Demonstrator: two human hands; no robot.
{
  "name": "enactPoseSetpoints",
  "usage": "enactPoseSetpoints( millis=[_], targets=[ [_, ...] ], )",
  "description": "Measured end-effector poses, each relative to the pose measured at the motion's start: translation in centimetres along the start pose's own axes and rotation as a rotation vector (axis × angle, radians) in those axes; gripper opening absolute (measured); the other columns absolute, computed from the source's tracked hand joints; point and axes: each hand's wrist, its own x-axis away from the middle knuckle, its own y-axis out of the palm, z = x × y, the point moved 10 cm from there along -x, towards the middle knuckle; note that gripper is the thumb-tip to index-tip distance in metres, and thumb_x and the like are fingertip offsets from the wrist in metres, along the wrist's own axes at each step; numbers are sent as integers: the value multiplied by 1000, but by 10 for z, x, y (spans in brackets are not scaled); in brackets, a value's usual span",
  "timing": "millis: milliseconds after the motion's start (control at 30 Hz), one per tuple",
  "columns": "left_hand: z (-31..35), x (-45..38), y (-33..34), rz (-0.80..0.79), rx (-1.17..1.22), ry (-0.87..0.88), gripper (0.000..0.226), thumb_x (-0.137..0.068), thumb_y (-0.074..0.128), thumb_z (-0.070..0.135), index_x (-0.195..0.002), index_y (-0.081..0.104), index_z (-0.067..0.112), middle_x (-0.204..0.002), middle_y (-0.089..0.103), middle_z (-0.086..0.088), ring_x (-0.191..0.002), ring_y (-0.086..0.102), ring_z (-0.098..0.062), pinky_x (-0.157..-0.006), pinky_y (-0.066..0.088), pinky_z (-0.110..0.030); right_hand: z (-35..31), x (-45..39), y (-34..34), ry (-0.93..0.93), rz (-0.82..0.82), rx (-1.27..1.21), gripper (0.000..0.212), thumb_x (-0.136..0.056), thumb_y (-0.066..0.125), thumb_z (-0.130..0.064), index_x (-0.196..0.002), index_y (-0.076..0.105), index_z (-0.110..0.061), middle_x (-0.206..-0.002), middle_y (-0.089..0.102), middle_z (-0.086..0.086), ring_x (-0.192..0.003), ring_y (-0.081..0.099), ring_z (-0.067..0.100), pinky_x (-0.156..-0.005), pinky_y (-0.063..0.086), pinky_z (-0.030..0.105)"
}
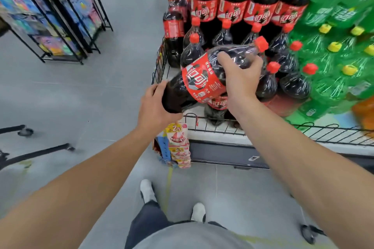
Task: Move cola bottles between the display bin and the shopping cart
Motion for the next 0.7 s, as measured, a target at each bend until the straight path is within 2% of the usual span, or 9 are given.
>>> enactPoseSetpoints(
  millis=[100, 233, 267, 367, 467, 533, 567, 633, 700],
  targets=[
    [-4, -27, 11, -31, 24, 55, 107, -58, 89, 41, -149, 33, 34, -143, 37, 3, -128, 44, -23, -106, 47, -45, 3, -17, 5, -7, 91, -2, 57, -80, 82, -32, -123, 47, -16, -106, 59, -5, -91, 60, 11, -85, 51, 31],
    [-9, -62, 27, -124, 90, 134, 106, -61, 91, 34, -150, 34, 29, -143, 34, 1, -128, 40, -17, -110, 41, -36, 6, -29, 14, -11, 255, -22, 60, -84, 78, -43, -133, 52, -20, -130, 61, -4, -116, 60, 15, -102, 47, 35],
    [-10, -69, 31, -154, 108, 157, 106, -62, 92, 33, -151, 34, 28, -143, 34, 1, -127, 40, -15, -110, 40, -33, 6, -30, 16, -11, 297, -30, 54, -86, 77, -44, -130, 56, -22, -129, 62, -6, -116, 60, 12, -102, 47, 33],
    [-15, -84, 42, -242, 166, 189, 107, -63, 92, 28, -152, 33, 27, -144, 34, 0, -129, 38, -14, -106, 32, -22, 6, -33, 20, -52, 404, -62, 15, -93, 73, -37, -96, 63, -26, -96, 61, -12, -87, 59, 3, -82, 43, 23],
    [-23, -92, 51, -295, 215, 211, 109, -63, 93, 29, -153, 32, 29, -142, 34, 0, -123, 37, -7, -103, 30, -20, 2, -25, 26, -119, 482, -50, 18, -96, 69, -34, -81, 61, -27, -82, 56, -8, -74, 54, 4, -77, 42, 22],
    [-29, -97, 58, -352, 254, 200, 110, -64, 93, 30, -154, 30, 33, -144, 34, 1, -120, 36, -2, -103, 30, -19, -1, -23, 37, -174, 472, -21, 23, -96, 69, -32, -77, 58, -25, -77, 51, -6, -72, 48, 4, -77, 40, 23],
    [-31, -101, 63, -392, 279, 199, 110, -64, 93, 31, -154, 29, 35, -145, 34, 2, -121, 36, -1, -104, 30, -19, -1, -23, 44, -196, 454, 12, 24, -96, 69, -30, -76, 57, -25, -73, 51, -11, -70, 46, 2, -76, 39, 21],
    [-33, -106, 75, -486, 341, 194, 113, -61, 92, 34, -154, 29, 38, -144, 40, 2, -129, 41, -7, -112, 34, -28, -4, -21, 58, -224, 423, 103, 30, -97, 69, -24, -70, 54, -26, -59, 47, -23, -62, 44, -4, -68, 36, 12],
    [-37, -109, 85, -567, 370, 184, 113, -55, 88, 43, -152, 32, 37, -141, 49, 2, -133, 47, -16, -113, 41, -43, -6, -21, 67, -263, 395, 166, 37, -97, 69, -20, -67, 48, -21, -53, 39, -21, -57, 39, -3, -61, 32, 10]
  ],
)
